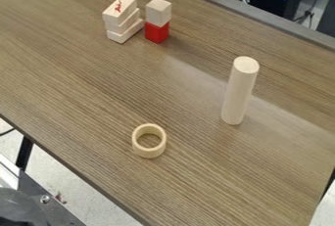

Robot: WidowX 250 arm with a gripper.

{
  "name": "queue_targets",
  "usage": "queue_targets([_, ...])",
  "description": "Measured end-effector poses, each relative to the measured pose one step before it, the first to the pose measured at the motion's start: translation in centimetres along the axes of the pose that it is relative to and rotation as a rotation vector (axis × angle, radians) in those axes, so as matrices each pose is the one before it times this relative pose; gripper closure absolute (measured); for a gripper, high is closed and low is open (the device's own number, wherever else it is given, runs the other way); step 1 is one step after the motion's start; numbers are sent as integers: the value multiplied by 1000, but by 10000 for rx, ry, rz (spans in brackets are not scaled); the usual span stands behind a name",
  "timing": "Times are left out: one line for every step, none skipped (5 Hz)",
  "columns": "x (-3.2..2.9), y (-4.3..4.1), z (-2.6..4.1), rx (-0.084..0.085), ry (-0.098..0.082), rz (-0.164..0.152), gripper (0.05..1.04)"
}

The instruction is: Put the cube on top of the another cube

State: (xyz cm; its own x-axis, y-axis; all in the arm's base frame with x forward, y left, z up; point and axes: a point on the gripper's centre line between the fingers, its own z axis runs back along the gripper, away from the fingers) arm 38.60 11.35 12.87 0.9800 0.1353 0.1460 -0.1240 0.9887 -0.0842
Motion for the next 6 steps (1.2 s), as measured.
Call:
queue_targets([130,307,-373,106,-153,-156,521])
queue_targets([13,137,-431,79,-107,-165,521])
queue_targets([287,80,-6,58,-207,-244,521])
queue_targets([81,71,0,45,-51,-119,521])
queue_targets([47,14,0,9,-29,-92,521])
queue_targets([-69,142,-432,48,95,-65,521])
